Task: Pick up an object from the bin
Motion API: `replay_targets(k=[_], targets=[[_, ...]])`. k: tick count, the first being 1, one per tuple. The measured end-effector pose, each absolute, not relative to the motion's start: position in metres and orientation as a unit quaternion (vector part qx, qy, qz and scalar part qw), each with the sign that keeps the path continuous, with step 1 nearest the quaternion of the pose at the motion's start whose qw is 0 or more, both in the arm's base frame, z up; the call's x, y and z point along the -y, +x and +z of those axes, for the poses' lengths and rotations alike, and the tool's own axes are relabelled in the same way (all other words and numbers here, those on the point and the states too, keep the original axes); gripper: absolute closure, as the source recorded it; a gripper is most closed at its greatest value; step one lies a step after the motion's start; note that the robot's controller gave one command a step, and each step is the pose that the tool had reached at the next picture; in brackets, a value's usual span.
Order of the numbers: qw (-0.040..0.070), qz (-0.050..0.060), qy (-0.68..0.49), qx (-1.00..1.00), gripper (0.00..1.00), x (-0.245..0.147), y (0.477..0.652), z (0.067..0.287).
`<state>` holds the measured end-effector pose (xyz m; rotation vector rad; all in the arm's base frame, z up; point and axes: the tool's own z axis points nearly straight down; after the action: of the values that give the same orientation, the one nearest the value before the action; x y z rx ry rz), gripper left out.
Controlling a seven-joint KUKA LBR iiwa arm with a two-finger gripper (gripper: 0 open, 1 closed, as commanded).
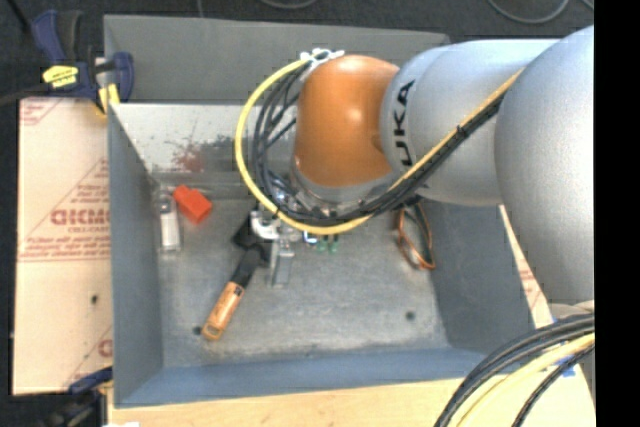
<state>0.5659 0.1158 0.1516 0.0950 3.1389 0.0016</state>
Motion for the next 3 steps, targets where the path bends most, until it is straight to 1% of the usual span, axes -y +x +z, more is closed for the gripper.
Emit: replay_targets(k=[1, 2, 3], targets=[[0.004, 0.002, 0.061, -0.998, 0.0, -0.129, 0.58, 0.129], [0.001, 0.001, 0.158, -0.987, 1.0, -0.097, 0.544, 0.081], [0.001, 0.001, 0.159, -0.987, 1.0, -0.097, 0.544, 0.081]])
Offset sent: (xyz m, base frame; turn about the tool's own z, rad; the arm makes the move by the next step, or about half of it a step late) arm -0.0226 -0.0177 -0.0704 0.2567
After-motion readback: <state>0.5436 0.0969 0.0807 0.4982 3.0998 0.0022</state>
